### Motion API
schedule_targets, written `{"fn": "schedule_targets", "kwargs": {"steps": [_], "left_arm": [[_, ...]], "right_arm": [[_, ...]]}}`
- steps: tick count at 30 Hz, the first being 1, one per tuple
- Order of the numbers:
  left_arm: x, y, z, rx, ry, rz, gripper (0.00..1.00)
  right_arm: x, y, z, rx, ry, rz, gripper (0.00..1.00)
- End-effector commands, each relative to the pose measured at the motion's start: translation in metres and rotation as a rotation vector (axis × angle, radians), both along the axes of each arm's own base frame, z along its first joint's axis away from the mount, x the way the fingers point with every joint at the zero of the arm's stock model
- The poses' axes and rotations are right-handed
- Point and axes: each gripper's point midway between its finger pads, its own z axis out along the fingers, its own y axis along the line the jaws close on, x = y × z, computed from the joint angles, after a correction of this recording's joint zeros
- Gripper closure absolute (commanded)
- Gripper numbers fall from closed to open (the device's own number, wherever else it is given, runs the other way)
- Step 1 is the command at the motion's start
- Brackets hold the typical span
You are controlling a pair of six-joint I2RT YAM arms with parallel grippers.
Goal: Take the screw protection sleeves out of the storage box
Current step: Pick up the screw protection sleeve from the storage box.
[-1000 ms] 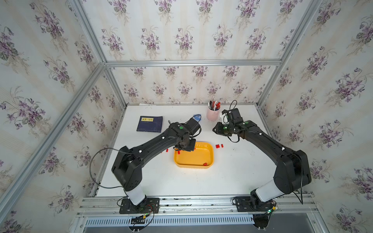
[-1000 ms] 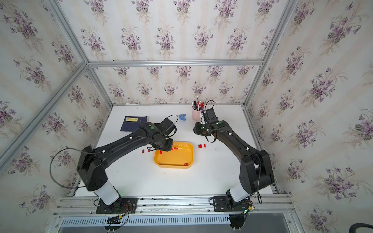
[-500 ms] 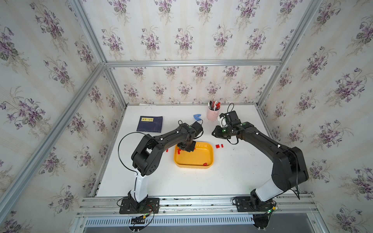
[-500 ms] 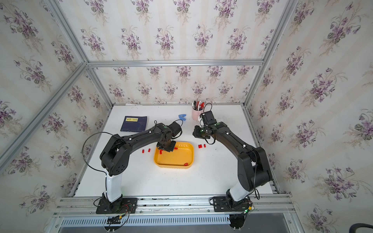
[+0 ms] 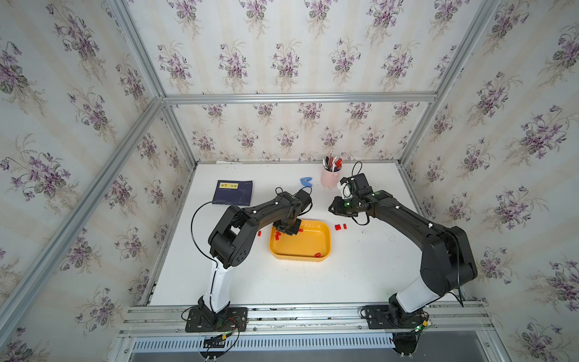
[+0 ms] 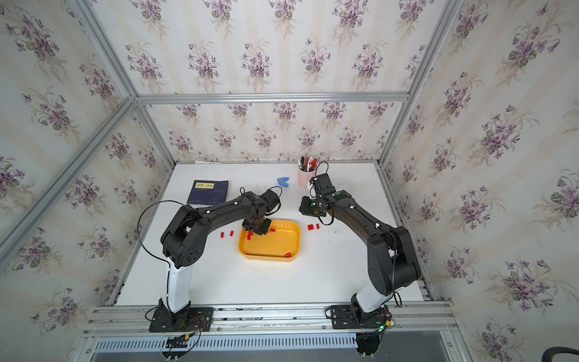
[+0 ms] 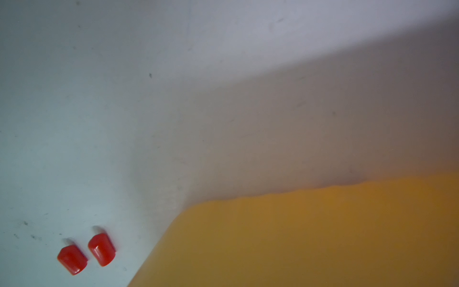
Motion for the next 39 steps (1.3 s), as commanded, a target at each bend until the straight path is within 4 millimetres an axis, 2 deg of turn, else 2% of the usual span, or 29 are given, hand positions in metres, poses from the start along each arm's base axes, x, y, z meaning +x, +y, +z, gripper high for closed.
{"fn": "schedule_targets", "kwargs": {"steps": [1, 10, 14, 27, 30, 34, 36, 39], "left_arm": [[0.001, 0.004, -0.004, 0.011, 0.001, -0.008, 0.73], [0.001, 0.003, -0.006, 0.014, 0.011, -0.013, 0.88], [0.001, 0.005, 0.0, 0.013, -0.002, -0.006, 0.89], [-0.003, 0.006, 0.059, -0.074, -0.075, 0.041, 0.84], [-0.007, 0.015, 0.076, -0.102, -0.095, 0.077, 0.84], [-0.012, 0.045, 0.095, -0.116, -0.114, 0.155, 0.84], [-0.016, 0.062, 0.1, -0.107, -0.126, 0.186, 0.84], [-0.021, 0.086, 0.096, -0.096, -0.127, 0.22, 0.83]], "right_arm": [[0.001, -0.001, 0.001, -0.01, -0.011, 0.004, 0.71], [0.001, -0.002, 0.002, -0.013, -0.014, 0.001, 0.71], [0.001, -0.001, 0.002, -0.006, -0.014, 0.005, 0.71], [-0.002, -0.001, 0.004, -0.006, -0.018, 0.014, 0.71], [-0.002, -0.002, 0.003, -0.011, -0.02, 0.015, 0.71], [-0.004, -0.002, 0.001, -0.019, -0.017, 0.024, 0.71], [-0.004, -0.003, -0.001, -0.024, -0.014, 0.025, 0.71], [-0.004, -0.003, -0.002, -0.025, -0.013, 0.029, 0.71]]}}
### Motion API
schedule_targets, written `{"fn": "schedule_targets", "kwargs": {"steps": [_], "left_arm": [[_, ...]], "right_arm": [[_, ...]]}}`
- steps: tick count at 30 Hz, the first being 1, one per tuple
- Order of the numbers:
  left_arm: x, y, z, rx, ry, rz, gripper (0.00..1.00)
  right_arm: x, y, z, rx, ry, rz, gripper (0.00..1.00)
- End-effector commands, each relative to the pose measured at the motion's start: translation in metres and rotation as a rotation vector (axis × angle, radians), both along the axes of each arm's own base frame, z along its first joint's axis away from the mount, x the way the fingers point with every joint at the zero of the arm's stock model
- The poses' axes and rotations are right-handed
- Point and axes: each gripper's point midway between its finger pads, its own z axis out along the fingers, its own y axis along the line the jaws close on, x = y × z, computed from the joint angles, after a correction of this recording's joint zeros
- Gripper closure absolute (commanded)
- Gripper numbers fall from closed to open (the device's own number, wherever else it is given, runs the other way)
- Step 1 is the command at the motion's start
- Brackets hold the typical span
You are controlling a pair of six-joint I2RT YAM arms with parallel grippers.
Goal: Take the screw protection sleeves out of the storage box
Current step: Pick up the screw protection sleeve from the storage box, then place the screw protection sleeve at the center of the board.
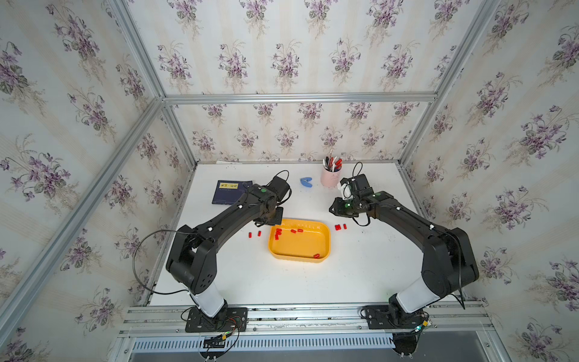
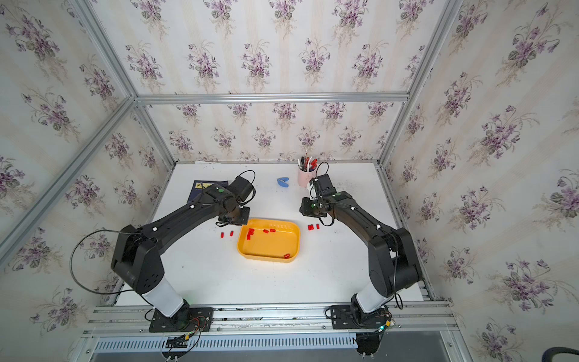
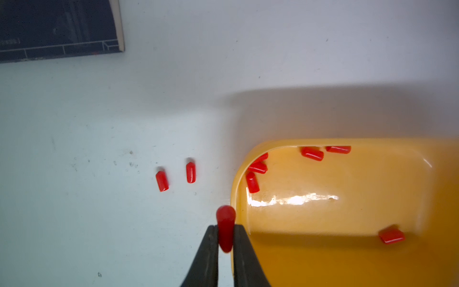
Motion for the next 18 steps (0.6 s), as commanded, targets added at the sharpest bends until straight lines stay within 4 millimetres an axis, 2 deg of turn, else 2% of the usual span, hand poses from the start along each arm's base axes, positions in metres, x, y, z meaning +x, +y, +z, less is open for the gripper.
{"fn": "schedule_targets", "kwargs": {"steps": [1, 4, 7, 13, 18], "left_arm": [[-0.009, 0.026, -0.009, 0.033, 0.029, 0.042, 0.83], [-0.009, 0.045, -0.02, 0.058, 0.04, 0.076, 0.83], [-0.006, 0.054, -0.033, 0.068, 0.058, 0.104, 0.83], [-0.003, 0.063, -0.062, 0.105, 0.097, 0.132, 0.83], [0.002, 0.067, -0.077, 0.109, 0.116, 0.153, 0.84]], "right_arm": [[-0.001, -0.001, -0.003, -0.015, 0.0, 0.01, 0.71], [0.0, 0.0, -0.004, -0.015, 0.001, 0.013, 0.71], [-0.001, -0.001, -0.005, -0.017, 0.004, 0.013, 0.71], [-0.002, -0.002, -0.009, -0.029, 0.01, 0.016, 0.71], [-0.004, -0.003, -0.011, -0.036, 0.015, 0.018, 0.71]]}}
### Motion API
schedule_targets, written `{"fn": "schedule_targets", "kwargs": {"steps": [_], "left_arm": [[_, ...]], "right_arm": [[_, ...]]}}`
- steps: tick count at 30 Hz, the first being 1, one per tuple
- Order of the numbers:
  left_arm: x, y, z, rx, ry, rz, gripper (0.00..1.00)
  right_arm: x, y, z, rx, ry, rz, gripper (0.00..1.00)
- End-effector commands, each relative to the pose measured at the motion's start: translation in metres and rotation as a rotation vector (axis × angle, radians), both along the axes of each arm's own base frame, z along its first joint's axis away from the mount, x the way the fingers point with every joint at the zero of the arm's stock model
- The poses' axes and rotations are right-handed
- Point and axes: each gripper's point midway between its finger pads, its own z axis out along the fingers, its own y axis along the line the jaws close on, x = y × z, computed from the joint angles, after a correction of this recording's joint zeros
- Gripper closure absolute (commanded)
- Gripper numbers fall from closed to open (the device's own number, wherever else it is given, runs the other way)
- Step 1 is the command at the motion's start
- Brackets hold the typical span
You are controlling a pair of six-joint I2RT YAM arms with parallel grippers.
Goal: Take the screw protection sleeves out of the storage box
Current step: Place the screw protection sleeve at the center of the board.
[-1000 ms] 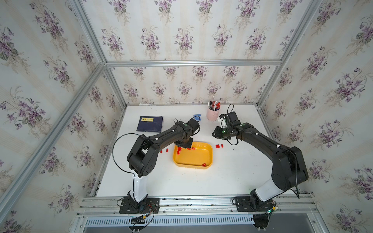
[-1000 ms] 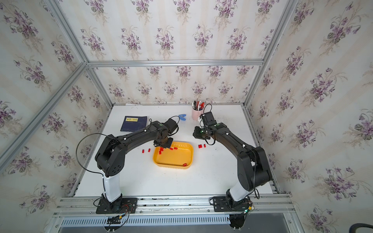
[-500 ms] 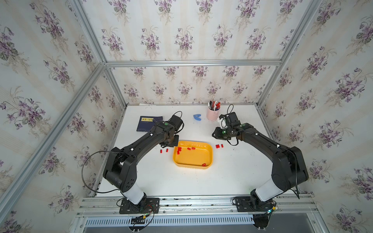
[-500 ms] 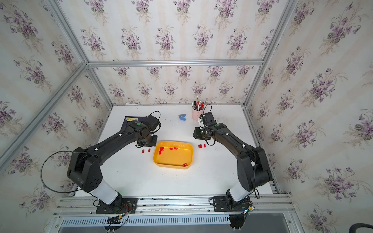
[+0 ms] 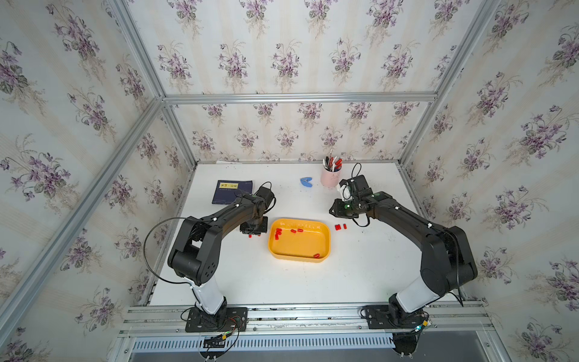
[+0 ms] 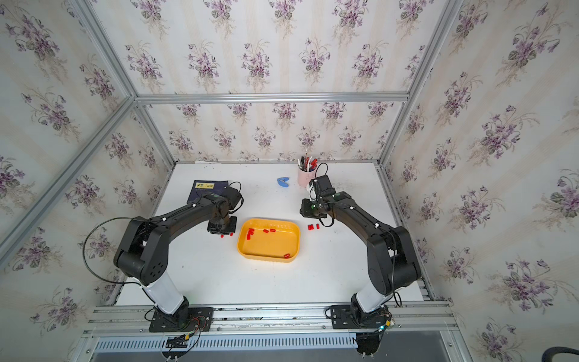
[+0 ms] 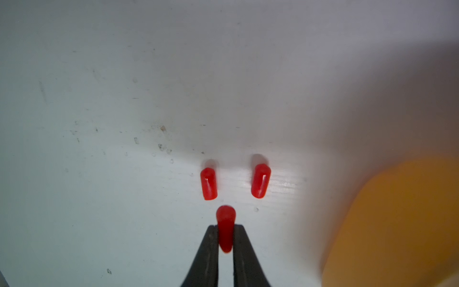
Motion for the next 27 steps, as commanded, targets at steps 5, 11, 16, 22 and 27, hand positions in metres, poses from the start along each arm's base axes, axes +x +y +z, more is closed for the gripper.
{"fn": "schedule_targets", "kwargs": {"steps": [5, 11, 16, 22, 27], "left_arm": [[0.011, 0.0, -0.013, 0.011, -0.005, 0.002, 0.84], [0.007, -0.002, -0.025, 0.002, 0.021, 0.001, 0.84], [0.007, -0.001, -0.03, 0.009, 0.032, 0.007, 0.83], [0.008, -0.002, -0.034, 0.01, 0.034, 0.005, 0.82], [0.008, -0.003, -0.032, 0.004, 0.028, 0.002, 0.78]], "right_arm": [[-0.002, -0.003, -0.006, -0.022, 0.005, 0.002, 0.71], [-0.002, -0.004, -0.008, -0.027, 0.009, 0.002, 0.71], [-0.003, -0.003, -0.008, -0.026, 0.01, 0.004, 0.71], [-0.005, -0.005, -0.01, -0.03, 0.012, 0.003, 0.71], [-0.006, -0.005, -0.011, -0.031, 0.015, 0.004, 0.71]]}}
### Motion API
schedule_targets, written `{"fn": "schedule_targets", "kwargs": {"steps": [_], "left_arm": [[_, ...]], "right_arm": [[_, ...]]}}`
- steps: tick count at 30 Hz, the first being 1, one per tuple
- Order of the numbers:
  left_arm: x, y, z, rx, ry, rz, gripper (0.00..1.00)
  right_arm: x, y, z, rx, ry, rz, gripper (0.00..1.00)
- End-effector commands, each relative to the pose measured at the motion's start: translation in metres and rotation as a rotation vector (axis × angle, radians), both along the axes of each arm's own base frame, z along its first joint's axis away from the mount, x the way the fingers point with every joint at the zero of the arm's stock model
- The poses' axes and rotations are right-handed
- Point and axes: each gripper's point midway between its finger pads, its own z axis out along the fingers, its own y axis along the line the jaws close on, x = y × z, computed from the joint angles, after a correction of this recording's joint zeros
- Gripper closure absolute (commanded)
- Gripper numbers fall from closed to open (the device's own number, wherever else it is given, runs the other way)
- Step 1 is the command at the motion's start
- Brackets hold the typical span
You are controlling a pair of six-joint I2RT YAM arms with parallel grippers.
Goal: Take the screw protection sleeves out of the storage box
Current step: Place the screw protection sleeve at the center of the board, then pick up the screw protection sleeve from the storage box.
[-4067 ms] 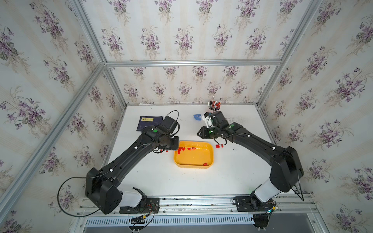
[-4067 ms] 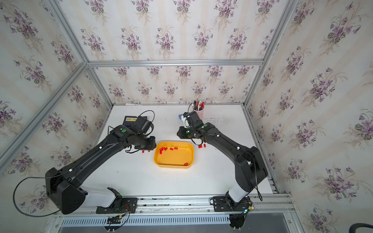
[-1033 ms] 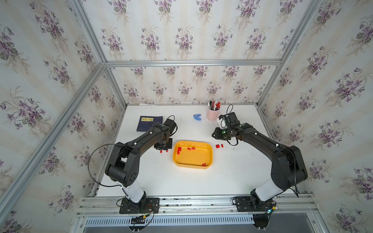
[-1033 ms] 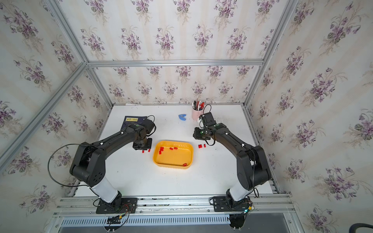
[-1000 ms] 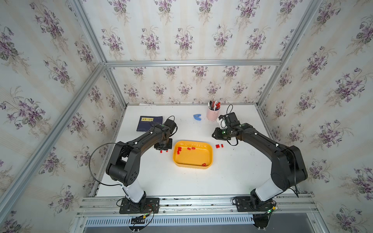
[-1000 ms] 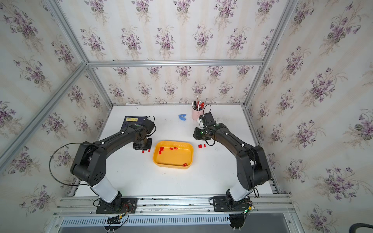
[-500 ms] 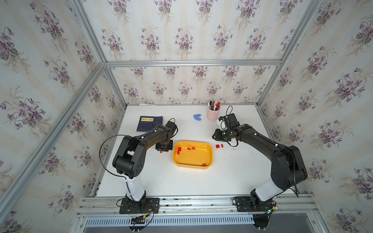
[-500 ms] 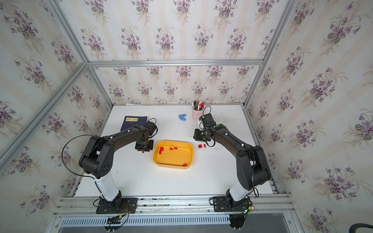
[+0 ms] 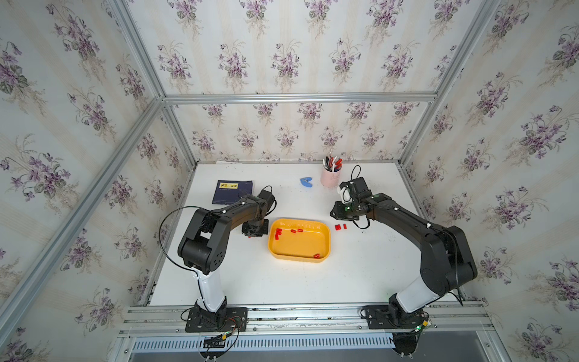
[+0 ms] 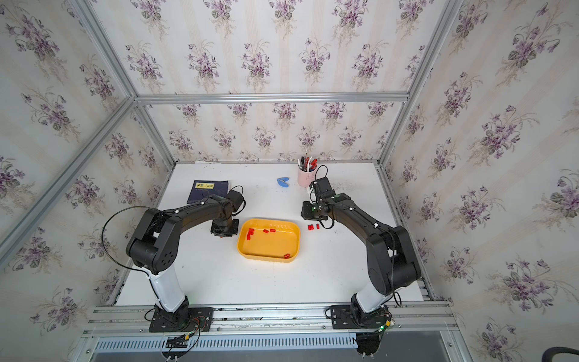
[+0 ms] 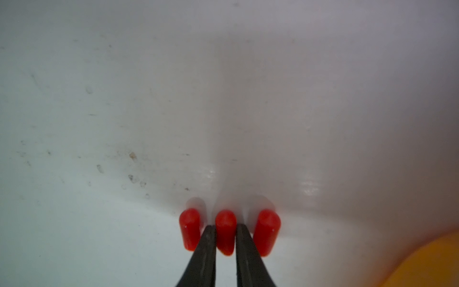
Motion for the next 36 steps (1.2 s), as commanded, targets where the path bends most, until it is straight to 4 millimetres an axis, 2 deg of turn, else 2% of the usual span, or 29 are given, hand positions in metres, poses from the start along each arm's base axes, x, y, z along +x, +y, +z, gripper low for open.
{"fn": "schedule_targets", "kwargs": {"steps": [1, 11, 17, 22, 25, 28, 30, 34, 36], "left_arm": [[0.003, -0.001, 0.002, -0.006, -0.014, -0.003, 0.77], [-0.001, 0.0, 0.006, -0.009, -0.02, 0.001, 0.76], [0.001, 0.0, 0.018, -0.012, -0.045, 0.006, 0.75], [0.003, 0.005, 0.044, 0.0, -0.095, 0.023, 0.73], [0.005, 0.005, 0.072, -0.023, -0.161, 0.036, 0.71], [0.002, -0.01, 0.101, -0.131, -0.236, 0.021, 0.68], [-0.002, -0.027, 0.117, -0.195, -0.267, -0.026, 0.65], [-0.011, -0.069, 0.139, -0.293, -0.294, -0.203, 0.6], [-0.013, -0.084, 0.141, -0.292, -0.295, -0.292, 0.57]], "right_arm": [[0.0, -0.001, -0.001, -0.008, -0.004, 0.006, 0.71], [-0.002, 0.0, -0.004, -0.004, 0.002, 0.007, 0.71], [-0.002, 0.0, -0.003, -0.002, 0.001, 0.007, 0.71], [0.0, 0.006, 0.009, 0.021, -0.027, 0.022, 0.71], [-0.004, 0.024, 0.025, 0.047, -0.063, 0.09, 0.71], [-0.016, 0.051, 0.033, 0.045, -0.074, 0.169, 0.71], [-0.021, 0.061, 0.032, 0.067, -0.046, 0.167, 0.71], [-0.021, 0.068, 0.029, 0.116, -0.011, 0.136, 0.71], [-0.018, 0.067, 0.031, 0.106, -0.026, 0.128, 0.71]]}}
